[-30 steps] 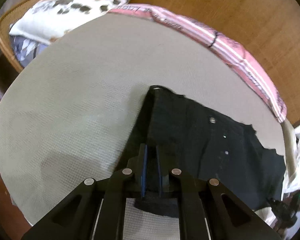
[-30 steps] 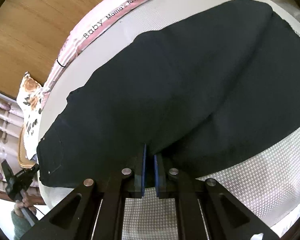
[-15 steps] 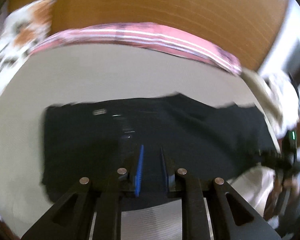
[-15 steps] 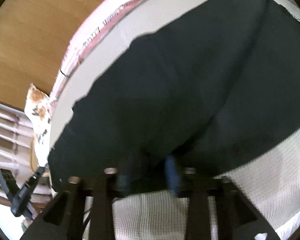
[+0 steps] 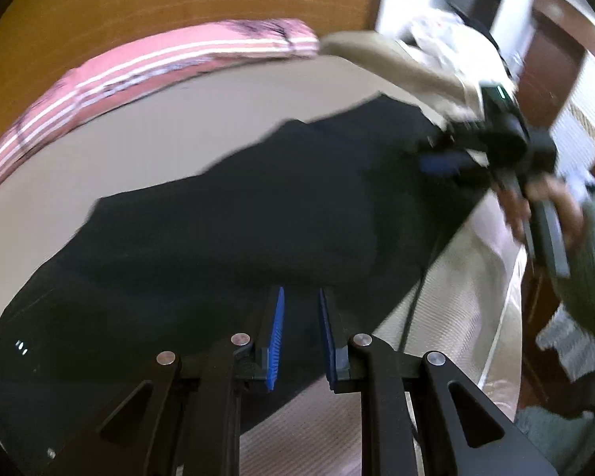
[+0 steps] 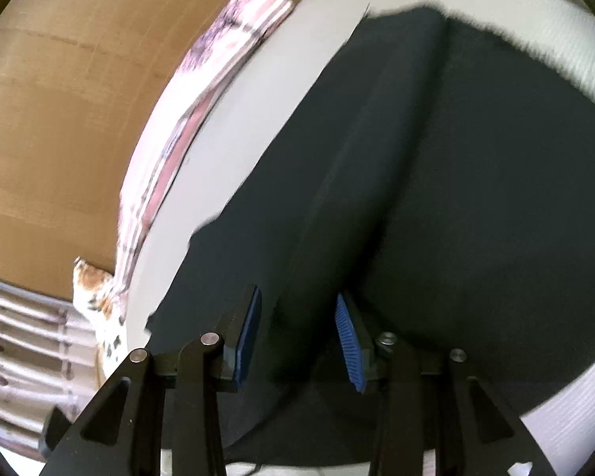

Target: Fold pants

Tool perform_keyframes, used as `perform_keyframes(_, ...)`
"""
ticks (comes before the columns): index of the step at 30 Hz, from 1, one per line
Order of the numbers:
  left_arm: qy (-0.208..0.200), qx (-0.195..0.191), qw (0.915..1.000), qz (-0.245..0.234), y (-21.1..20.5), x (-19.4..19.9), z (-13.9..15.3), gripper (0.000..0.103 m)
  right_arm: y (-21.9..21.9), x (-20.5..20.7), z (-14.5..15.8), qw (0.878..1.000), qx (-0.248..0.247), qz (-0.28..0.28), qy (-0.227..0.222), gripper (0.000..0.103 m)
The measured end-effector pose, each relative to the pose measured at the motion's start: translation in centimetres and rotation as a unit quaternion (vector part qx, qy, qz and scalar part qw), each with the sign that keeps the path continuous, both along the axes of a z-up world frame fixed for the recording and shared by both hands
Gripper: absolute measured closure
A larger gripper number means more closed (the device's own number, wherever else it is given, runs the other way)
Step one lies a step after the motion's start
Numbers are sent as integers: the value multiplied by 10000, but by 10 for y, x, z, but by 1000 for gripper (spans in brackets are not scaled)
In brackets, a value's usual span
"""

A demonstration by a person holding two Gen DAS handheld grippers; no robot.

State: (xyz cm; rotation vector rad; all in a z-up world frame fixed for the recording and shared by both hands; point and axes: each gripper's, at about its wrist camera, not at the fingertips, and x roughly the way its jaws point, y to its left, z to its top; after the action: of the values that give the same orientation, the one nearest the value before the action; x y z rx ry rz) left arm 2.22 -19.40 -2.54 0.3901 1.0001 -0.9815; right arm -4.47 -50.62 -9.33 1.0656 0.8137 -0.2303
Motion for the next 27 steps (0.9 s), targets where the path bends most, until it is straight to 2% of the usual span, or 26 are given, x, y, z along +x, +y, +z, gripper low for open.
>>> perform_keyframes(7,-29,220,9982,-565,-24,-28,-16,84,-70,-2,0,9992,76,-392,10,66)
perform_keyframes(9,-57,288,9976,-621,-28,-32,-20,84,-76,0,0,9992,55,-386,50,68)
perform_keyframes(10,-52,322,9975,-634,-30,-33,-22,84,-79,3,0,9993,53,-373,80,72)
perform_keyframes(11,-37,335,9975,-624,-31,-33,-24,84,-80,5,1,9993,54,-344,95,79)
perform_keyframes(15,-53,384,9970,-668,-37,-38,-30,84,-84,9,6,9996,-6,-250,133,88)
perform_keyframes(23,-74,352,9957,-858,-48,-43,-36,83,-86,17,14,9996,-49,-150,233,91)
perform_keyframes(27,13,208,9956,-916,-47,-46,-32,74,-84,25,21,9995,-129,-72,272,91)
